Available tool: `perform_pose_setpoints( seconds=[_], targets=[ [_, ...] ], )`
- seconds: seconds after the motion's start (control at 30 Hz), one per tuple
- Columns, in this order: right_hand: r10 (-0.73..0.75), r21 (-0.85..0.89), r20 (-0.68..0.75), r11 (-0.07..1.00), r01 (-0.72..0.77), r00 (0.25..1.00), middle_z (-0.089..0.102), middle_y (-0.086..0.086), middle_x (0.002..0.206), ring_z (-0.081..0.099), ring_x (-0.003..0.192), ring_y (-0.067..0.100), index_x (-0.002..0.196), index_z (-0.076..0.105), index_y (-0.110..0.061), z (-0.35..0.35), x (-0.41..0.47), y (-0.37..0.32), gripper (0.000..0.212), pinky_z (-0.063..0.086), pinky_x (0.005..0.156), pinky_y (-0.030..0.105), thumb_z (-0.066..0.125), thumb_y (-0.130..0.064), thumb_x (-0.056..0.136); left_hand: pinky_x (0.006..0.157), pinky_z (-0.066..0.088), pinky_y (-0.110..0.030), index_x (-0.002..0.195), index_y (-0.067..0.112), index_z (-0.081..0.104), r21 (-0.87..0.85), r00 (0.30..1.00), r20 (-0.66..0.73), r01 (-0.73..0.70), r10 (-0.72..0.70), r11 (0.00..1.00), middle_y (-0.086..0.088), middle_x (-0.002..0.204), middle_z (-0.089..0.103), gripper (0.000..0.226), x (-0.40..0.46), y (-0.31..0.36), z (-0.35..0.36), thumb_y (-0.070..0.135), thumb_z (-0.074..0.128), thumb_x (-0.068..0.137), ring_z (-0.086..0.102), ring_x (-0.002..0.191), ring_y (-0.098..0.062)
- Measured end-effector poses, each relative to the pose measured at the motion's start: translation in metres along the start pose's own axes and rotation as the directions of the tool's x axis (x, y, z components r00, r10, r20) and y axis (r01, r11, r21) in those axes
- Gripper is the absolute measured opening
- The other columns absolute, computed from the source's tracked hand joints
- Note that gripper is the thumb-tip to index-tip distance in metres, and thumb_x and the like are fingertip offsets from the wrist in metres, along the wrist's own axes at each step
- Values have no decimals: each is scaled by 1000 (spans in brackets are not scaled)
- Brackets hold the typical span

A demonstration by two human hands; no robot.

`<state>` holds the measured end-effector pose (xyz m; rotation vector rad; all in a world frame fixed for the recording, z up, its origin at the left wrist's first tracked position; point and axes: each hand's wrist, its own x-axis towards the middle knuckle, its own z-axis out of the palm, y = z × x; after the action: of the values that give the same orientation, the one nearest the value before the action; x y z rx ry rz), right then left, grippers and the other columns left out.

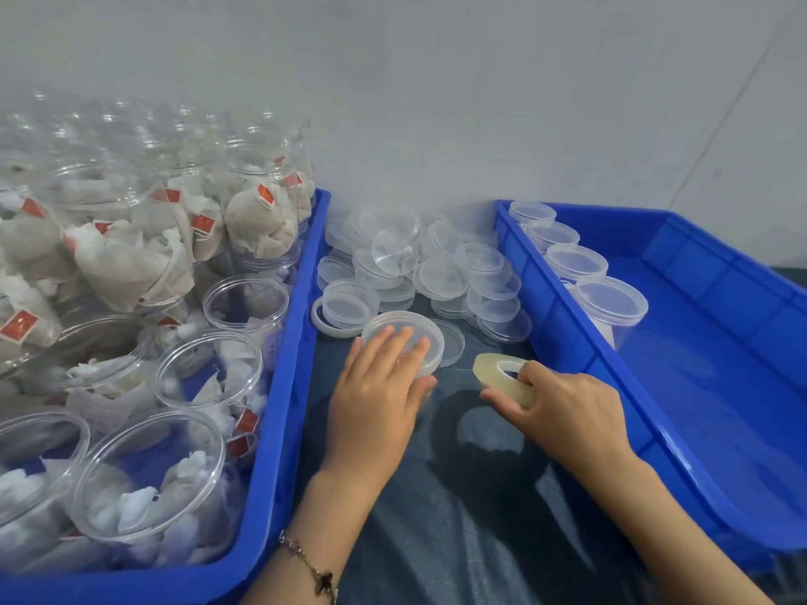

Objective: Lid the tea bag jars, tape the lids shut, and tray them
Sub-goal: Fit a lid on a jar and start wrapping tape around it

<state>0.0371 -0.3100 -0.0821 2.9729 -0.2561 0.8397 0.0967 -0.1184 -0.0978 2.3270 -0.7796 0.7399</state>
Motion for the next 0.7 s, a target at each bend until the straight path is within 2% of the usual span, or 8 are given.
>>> perform_pose_setpoints(
  seconds=[0.1,0.2,0.3,0.37,0.43,0.53,0.6,0.7],
  targets=[
    [20,-82,56,996,-16,998,48,4,44,49,45,35,62,47,-16,-7,13,4,43,23,45,23,79,-46,62,99,36,-58,111,6,69,-79,999,-29,-29,27,996,-12,118,65,39,2,-2,-3,22,43,87,57,114,-34],
    [2,-58,29,998,0,1000,21,3,43,18,41,32,59,28,-13,-11,25,-3,53,7,43,17,80,-12,55,103,29,-54,111,6,69,-132,999,-38,-20,15,991,-12,118,65,33,2,-2,-6,14,52,83,57,115,-35],
    [-46,-46,9,998,46,999,16,-1,44,12,40,27,56,24,-13,-3,40,-7,61,-3,49,13,84,-9,45,103,25,-54,110,5,69,-153,999,-35,-1,-5,988,-12,117,65,33,0,-1,-7,12,50,84,56,116,-35],
    [-45,-84,31,995,47,999,21,-1,40,15,38,25,55,26,-14,5,51,-7,60,-4,50,14,85,-12,46,104,25,-55,109,6,69,-177,1000,-23,17,-21,984,-11,117,65,41,1,1,-8,17,37,85,55,117,-34],
    [-32,-145,75,989,42,997,36,2,37,20,39,23,54,32,-15,13,59,-6,51,-3,47,17,82,-14,54,103,28,-57,107,10,71,-160,999,-14,41,-44,986,-6,117,66,43,3,3,-8,16,35,83,56,116,-31],
    [-76,-194,66,977,88,995,54,2,53,33,47,22,66,47,-15,29,70,-3,28,9,45,25,68,-29,78,96,35,-45,102,17,73,-66,995,-47,88,-91,994,4,111,69,31,3,7,-6,12,53,79,63,100,-28],
    [-88,-158,60,983,96,994,57,3,57,39,48,24,70,51,-15,34,73,-4,25,15,47,24,66,-33,79,87,36,-38,100,17,74,-70,991,-82,103,-108,992,6,107,70,34,2,11,-6,15,47,80,63,90,-29],
    [-69,-163,115,983,88,991,65,3,68,43,54,23,81,59,-15,40,74,-8,22,25,51,25,61,-38,83,78,48,-41,99,13,75,-120,992,-90,73,-84,990,3,102,72,40,3,11,-7,11,40,78,64,88,-30]
  ],
)
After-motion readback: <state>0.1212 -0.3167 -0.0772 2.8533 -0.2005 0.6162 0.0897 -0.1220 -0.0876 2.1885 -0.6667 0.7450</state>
